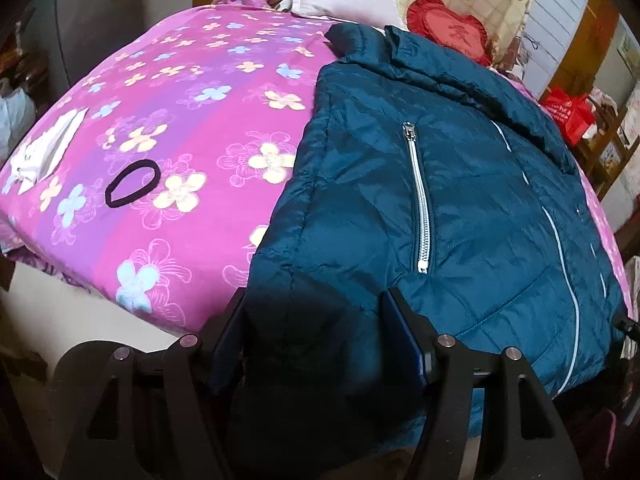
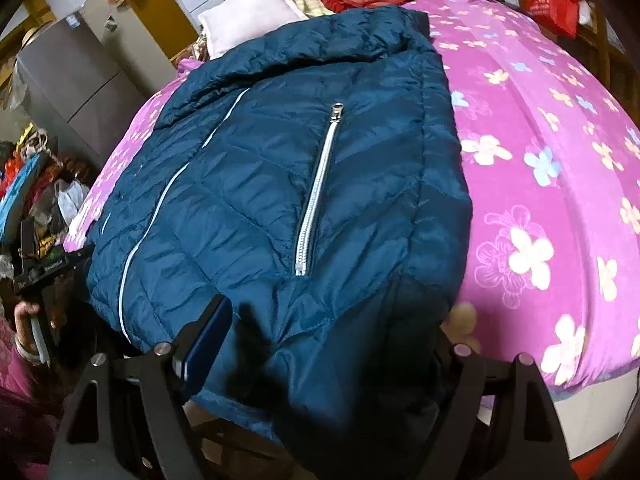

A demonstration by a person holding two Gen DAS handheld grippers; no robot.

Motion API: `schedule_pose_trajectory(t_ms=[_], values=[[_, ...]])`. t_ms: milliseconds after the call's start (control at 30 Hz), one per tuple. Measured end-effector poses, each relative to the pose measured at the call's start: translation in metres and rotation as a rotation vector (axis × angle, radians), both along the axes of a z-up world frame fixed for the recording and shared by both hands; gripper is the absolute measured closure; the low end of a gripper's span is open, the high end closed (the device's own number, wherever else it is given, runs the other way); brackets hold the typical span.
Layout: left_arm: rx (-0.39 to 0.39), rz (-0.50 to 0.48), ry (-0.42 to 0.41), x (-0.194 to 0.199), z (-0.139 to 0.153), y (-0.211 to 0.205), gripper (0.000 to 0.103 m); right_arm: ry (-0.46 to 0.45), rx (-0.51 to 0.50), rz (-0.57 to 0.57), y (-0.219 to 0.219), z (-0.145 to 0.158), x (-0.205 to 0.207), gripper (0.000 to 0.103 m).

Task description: Fold large clothes

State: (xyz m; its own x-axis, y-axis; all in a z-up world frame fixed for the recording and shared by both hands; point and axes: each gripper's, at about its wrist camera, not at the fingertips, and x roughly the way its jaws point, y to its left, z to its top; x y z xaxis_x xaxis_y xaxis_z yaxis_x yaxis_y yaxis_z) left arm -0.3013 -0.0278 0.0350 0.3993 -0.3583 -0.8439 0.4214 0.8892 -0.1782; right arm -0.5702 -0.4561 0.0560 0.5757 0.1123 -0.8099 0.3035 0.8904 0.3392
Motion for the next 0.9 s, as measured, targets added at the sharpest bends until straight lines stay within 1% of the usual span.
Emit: schedule_pose_trajectory(t_ms=[133,300,433,467,500,533,567,600,633,667,700,733,767,800,900], values=[[-0.010,0.009,0.013,0.001,0.000,0.002,0.056,0.020,0.004,0.002,-0.001,-0.003,0.001,0.017],[-0.007,0.008,0.008,0.000,0.000,0.001,0.056,0.028,-0.002,0.015,0.001,-0.004,0.000,0.017],[-0.042,-0.020,0.032,-0.002,0.001,0.000,0.056,0.034,-0.001,0.021,0.002,-0.004,-0.005,0.017],[-0.045,-0.025,0.030,-0.002,0.001,0.000,0.056,0.036,0.002,0.023,0.003,-0.004,-0.006,0.018],[-0.046,-0.031,0.024,-0.003,0.001,-0.001,0.062,0.035,-0.003,0.021,0.003,-0.003,-0.007,0.019],[-0.045,-0.034,0.014,-0.004,0.001,-0.001,0.077,0.027,-0.011,0.018,0.004,-0.003,-0.009,0.026],[-0.050,-0.034,0.013,-0.005,0.001,-0.001,0.084,0.016,-0.015,0.012,0.005,-0.003,-0.010,0.036],[-0.066,-0.034,0.029,-0.004,0.002,-0.001,0.094,0.011,-0.016,0.003,0.005,-0.005,-0.011,0.041],[-0.087,-0.028,0.045,-0.003,0.003,0.000,0.102,0.001,-0.041,-0.007,0.007,-0.005,-0.013,0.060],[-0.097,-0.025,0.046,-0.003,0.006,0.000,0.103,0.004,-0.053,0.004,0.008,-0.005,-0.013,0.069],[-0.104,-0.024,0.042,-0.003,0.011,0.000,0.103,-0.001,-0.057,0.010,0.008,-0.003,-0.014,0.072],[-0.111,-0.026,0.033,-0.003,0.016,0.000,0.103,-0.016,-0.058,0.014,0.007,0.001,-0.015,0.081],[-0.119,-0.026,0.018,-0.004,0.022,0.000,0.103,-0.033,-0.063,0.016,0.006,0.008,-0.016,0.083],[-0.130,-0.026,0.000,-0.006,0.030,0.000,0.103,-0.050,-0.065,0.019,0.005,0.015,-0.017,0.084],[-0.187,-0.015,-0.042,-0.006,0.052,0.003,0.103,-0.137,-0.069,0.018,0.000,0.047,-0.021,0.085]])
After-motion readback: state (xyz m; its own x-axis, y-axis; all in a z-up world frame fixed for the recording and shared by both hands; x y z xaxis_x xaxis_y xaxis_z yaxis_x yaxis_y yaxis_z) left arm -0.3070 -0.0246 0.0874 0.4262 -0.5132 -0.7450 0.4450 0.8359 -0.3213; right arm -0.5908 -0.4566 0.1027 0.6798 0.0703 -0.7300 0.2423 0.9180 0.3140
